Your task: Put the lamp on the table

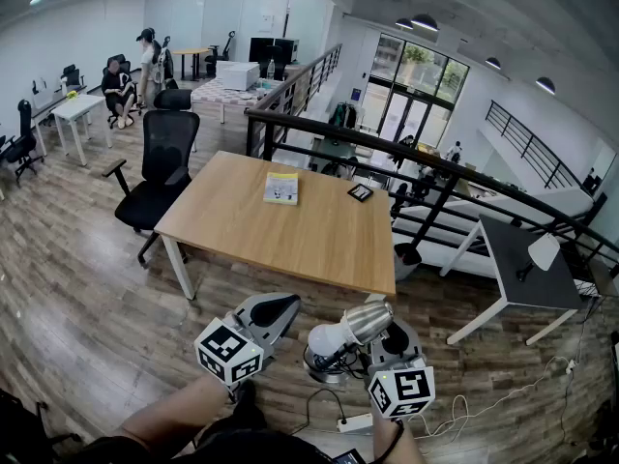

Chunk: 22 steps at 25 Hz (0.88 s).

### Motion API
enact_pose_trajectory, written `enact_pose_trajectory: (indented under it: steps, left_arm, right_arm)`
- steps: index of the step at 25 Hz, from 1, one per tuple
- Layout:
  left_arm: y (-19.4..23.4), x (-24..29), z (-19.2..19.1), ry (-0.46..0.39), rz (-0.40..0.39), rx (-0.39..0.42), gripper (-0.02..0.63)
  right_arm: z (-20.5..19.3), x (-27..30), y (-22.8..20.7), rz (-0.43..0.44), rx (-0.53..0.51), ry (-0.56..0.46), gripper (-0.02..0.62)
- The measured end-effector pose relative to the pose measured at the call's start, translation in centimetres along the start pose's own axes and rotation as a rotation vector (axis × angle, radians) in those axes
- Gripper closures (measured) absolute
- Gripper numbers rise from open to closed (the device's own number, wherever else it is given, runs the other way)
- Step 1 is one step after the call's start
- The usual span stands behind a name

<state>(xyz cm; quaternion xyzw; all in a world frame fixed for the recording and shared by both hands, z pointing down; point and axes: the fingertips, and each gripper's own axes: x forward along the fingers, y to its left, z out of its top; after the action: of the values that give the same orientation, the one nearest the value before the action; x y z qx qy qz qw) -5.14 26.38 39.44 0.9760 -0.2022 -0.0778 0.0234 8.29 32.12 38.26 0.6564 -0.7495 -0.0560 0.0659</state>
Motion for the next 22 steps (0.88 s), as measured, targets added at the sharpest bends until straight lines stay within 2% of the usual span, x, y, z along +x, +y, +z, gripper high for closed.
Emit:
enact_pose_trajectory:
  steps: [11,22]
  left_arm:
    - [-0.3,-0.1,-0.2,0.001,0.002,0.008,0.598]
    - [1.6,1.2,-0.6,0.009,0.01,0.005,0.598]
  right_arm:
    - [-0.1,-0.3,0.2,0.008,0.001,-0.007,0.558]
    - [0.2,1.7,-0.7,0.007,0.001,-0.025,0.557]
